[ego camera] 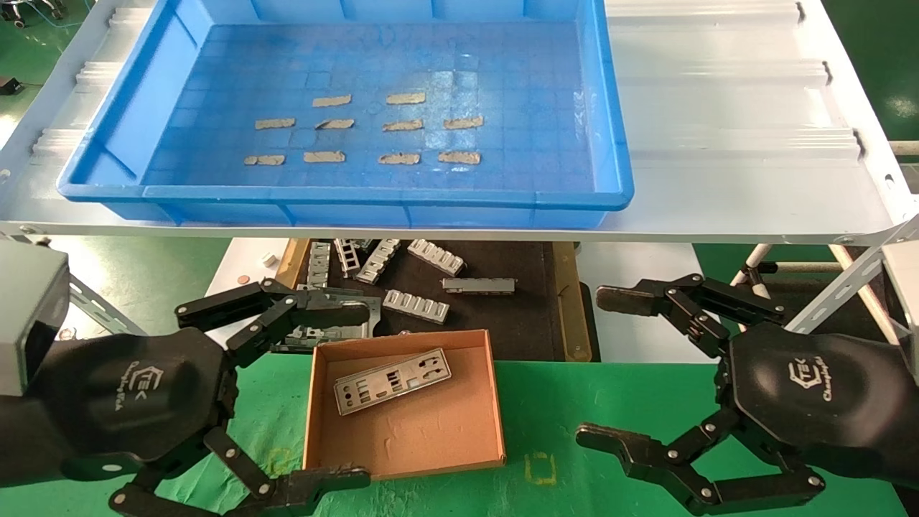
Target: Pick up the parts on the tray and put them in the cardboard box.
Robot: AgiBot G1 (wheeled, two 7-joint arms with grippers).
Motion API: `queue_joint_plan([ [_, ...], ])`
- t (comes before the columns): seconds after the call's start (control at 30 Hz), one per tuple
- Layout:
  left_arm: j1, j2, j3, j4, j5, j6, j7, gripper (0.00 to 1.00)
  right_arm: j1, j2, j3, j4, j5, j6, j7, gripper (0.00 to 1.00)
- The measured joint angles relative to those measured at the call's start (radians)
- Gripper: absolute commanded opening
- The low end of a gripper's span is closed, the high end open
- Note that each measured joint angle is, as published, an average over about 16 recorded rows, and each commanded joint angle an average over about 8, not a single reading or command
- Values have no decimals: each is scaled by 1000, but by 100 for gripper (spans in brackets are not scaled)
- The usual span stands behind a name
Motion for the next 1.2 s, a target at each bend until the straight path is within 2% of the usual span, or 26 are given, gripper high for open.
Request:
queue_joint_plan([
  [1.2,-4,4,5,9,6,-4,3,100,0,0,0,0,0,0,0,100],
])
